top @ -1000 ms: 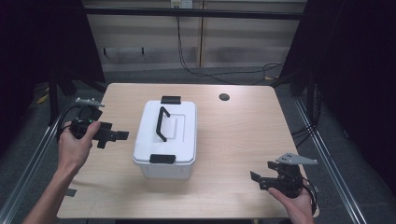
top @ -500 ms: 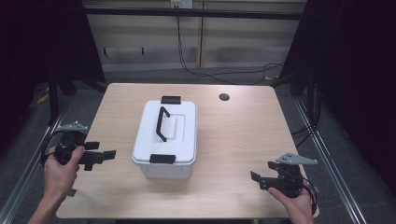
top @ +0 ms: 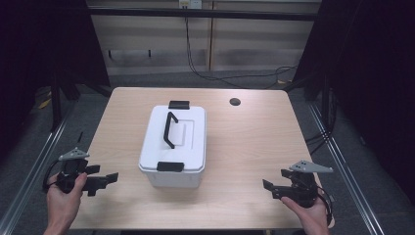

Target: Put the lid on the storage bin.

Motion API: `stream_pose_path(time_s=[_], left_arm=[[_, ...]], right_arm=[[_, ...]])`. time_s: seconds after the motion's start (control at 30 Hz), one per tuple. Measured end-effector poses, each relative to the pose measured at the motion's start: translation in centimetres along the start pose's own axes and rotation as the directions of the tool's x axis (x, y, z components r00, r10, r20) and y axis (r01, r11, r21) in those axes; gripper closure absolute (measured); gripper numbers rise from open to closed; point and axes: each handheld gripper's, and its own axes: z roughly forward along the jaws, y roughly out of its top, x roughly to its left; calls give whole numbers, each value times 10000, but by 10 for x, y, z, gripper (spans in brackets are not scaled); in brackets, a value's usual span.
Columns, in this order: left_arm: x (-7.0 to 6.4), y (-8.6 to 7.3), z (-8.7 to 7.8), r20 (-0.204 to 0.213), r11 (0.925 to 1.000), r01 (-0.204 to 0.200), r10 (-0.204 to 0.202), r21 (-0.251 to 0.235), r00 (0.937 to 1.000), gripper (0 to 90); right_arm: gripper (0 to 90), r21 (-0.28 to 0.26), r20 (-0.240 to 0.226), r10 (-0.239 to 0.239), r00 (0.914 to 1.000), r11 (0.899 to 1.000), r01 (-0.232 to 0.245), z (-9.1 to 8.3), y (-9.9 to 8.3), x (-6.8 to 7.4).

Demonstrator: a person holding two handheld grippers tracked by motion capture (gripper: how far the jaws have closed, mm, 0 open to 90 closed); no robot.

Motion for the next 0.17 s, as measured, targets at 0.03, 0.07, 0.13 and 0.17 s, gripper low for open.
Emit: stream_pose_path(time_s=[0.03, 0.07, 0.13, 0.17], left_arm=[[1, -3, 1, 84, 10000, 8, -8, 22, 10000, 178], [3, -6, 3, 168, 9997, -175, 172, 171, 9997, 175], [5, -10, 6, 406, 9996, -146, 136, 236, 9991, 167], [5, -12, 10, 275, 9992, -189, 179, 357, 9995, 167]], right_arm=[[185, -17, 1, -13, 10000, 10000, 13, 0, 0, 0], [185, -28, 10, -34, 10000, 10000, 34, 0, 0, 0], [185, 84, 16, -138, 9999, 9999, 138, 1, 0, 1], [185, 126, 16, -202, 9998, 9997, 202, 2, 0, 2]])
